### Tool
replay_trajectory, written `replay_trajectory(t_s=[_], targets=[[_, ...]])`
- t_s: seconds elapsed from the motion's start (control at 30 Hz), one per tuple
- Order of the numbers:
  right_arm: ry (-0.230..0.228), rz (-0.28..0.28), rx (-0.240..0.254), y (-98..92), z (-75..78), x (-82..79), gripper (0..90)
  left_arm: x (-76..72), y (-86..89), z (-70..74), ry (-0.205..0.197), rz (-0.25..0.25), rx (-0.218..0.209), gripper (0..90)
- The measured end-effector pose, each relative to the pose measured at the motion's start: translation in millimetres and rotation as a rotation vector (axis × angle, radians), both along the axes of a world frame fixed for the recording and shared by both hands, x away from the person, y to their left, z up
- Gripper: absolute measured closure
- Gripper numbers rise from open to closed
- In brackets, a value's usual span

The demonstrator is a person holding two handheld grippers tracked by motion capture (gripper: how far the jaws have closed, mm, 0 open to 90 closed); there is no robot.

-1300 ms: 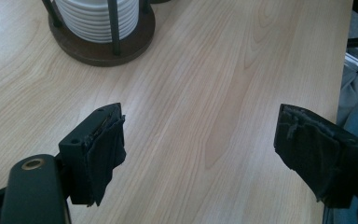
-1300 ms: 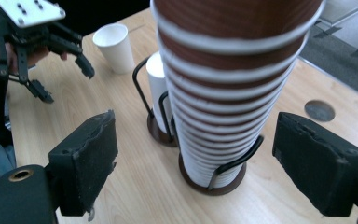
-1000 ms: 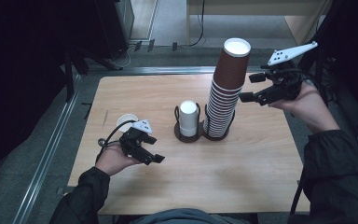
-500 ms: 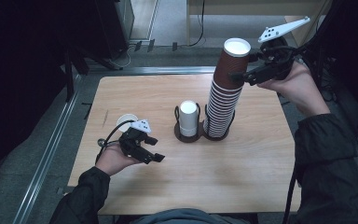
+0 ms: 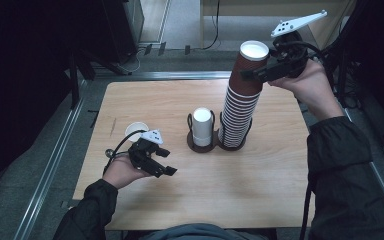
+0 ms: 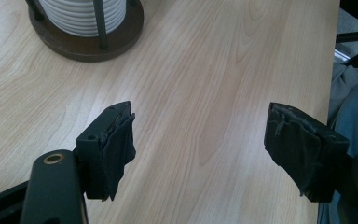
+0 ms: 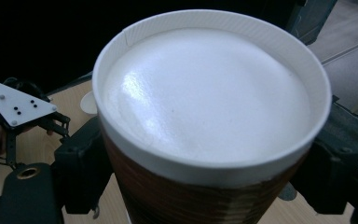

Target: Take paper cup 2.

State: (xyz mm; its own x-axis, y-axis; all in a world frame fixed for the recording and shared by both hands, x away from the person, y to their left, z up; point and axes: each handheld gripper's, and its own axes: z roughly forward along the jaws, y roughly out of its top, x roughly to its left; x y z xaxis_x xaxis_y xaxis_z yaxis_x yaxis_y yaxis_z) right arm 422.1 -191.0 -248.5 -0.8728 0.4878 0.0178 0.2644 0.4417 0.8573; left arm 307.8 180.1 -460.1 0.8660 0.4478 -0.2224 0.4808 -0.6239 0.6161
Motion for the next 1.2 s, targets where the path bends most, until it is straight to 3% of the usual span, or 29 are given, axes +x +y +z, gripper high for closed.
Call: replay_trajectory(t_s=[0.63, 0.97, 1.2], targets=[[-0.005, -0.001, 0.012, 1.7, 6.2, 0.5, 19.0, -0.3, -1.9, -2.3, 0.007, -0.016, 0.015, 23.8], [-0.016, -0.002, 0.019, 1.0, 19.4, -3.3, 19.4, -0.5, -1.8, -1.7, 0.007, -0.018, 0.015, 23.9], [-0.042, 0.002, 0.023, -1.6, 40.0, -10.3, 19.4, -0.2, -1.8, -1.8, 0.008, -0.016, 0.015, 23.9]])
